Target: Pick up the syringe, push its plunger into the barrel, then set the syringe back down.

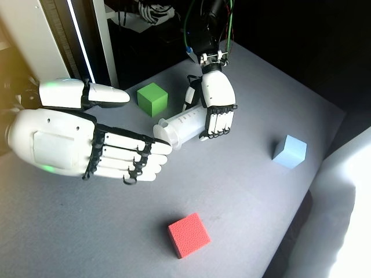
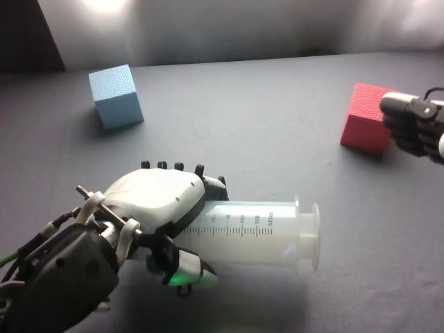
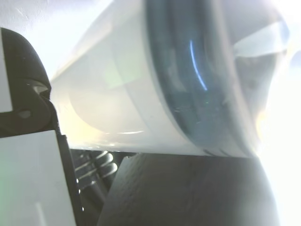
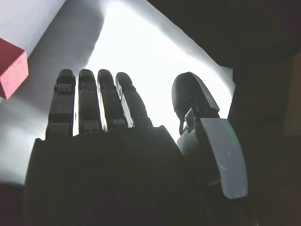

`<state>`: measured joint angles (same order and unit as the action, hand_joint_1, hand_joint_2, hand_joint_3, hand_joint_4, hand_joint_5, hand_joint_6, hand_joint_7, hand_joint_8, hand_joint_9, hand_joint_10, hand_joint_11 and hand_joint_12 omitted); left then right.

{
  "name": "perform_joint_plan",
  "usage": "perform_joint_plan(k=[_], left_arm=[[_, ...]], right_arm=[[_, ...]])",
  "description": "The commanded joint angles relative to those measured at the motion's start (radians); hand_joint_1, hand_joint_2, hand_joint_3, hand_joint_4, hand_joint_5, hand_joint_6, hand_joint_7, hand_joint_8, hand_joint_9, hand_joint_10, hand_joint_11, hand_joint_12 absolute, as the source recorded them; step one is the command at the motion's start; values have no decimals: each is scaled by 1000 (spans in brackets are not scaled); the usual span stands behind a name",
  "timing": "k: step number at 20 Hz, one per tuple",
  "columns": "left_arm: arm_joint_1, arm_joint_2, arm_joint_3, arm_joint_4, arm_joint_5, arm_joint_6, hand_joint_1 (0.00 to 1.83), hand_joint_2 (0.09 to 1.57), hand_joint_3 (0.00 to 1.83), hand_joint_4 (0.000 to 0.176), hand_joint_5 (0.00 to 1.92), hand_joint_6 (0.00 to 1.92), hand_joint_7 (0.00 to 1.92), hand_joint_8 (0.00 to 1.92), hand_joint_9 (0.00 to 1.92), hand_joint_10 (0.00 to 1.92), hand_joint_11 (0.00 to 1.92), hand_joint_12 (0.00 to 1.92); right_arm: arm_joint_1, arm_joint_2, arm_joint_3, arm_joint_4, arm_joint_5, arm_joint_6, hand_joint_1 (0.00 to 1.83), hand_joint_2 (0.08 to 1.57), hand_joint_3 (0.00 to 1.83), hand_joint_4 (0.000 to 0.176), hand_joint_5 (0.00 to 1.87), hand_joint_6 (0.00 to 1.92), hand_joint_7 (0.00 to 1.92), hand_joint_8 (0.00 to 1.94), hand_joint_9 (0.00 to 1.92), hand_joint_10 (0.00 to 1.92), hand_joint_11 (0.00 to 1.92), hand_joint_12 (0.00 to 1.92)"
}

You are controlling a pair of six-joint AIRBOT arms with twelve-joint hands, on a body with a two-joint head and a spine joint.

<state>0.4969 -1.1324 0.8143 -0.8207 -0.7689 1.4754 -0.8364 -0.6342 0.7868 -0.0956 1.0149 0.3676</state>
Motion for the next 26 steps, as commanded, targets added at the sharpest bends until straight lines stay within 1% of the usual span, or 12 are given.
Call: perform_joint_plan(k=[1,4,5,7,8,9,11,17,18,20,22,26], left_arm=[[2,2,1,52,-89,-7,1360,1172,0,0,883,887,867,1324,740,1423,578,1197],[3,1,1,50,-90,-9,1358,1176,0,0,900,870,854,1341,716,1440,552,1225],[3,1,1,48,-90,-10,1352,1192,3,0,832,971,833,1355,696,1484,506,1250],[3,1,1,46,-93,-14,1211,1211,0,0,685,1267,897,1276,608,969,347,1344],[2,1,1,46,-96,-15,1203,1122,0,0,666,569,806,651,628,773,309,1262],[2,1,0,45,-98,-16,1220,1075,0,0,717,229,835,304,668,553,312,1123],[0,2,0,45,-100,-19,1131,1091,0,0,749,25,874,54,720,302,287,1071],[-6,1,-3,36,-102,-20,1113,1058,3,0,658,0,783,0,733,97,281,1031],[-7,2,-4,36,-104,-20,1113,1051,0,0,620,0,747,0,712,85,260,1025],[-10,3,-6,28,-105,-16,1069,1027,0,0,603,0,719,0,707,58,279,960],[-13,3,-8,25,-105,-15,1069,1027,0,0,603,0,719,0,707,58,279,960],[-22,2,-10,18,-105,-9,928,1045,5,0,506,0,605,0,618,0,242,797]], right_arm=[[1,9,-1,27,124,11,0,1412,2,0,0,0,0,0,0,0,0,0],[-17,9,-8,23,125,12,0,1410,1,0,0,0,0,0,0,0,0,0],[-18,9,-8,23,125,12,0,1409,0,0,0,0,0,0,0,0,0,0],[-17,15,-17,23,125,20,0,1409,0,0,0,0,0,0,0,0,0,0],[-17,24,-25,23,125,20,0,1408,0,0,0,0,0,0,0,0,0,0],[-14,29,-32,23,126,17,0,1407,0,0,0,0,0,0,0,0,0,0],[-6,30,-36,19,135,-20,0,1406,0,0,0,0,0,0,0,0,0,0],[41,30,-56,58,164,-207,0,1404,0,0,0,0,0,0,0,0,0,0],[43,33,-56,58,149,-222,0,1403,0,0,0,0,0,0,0,0,0,0],[38,42,-57,23,-5,-223,0,1400,0,0,0,0,0,0,0,0,0,0],[49,42,-58,-45,-35,-237,0,1400,0,0,0,0,0,0,0,0,0,0],[87,40,-45,-48,-49,-279,0,1398,0,0,0,0,0,0,0,0,0,0]])
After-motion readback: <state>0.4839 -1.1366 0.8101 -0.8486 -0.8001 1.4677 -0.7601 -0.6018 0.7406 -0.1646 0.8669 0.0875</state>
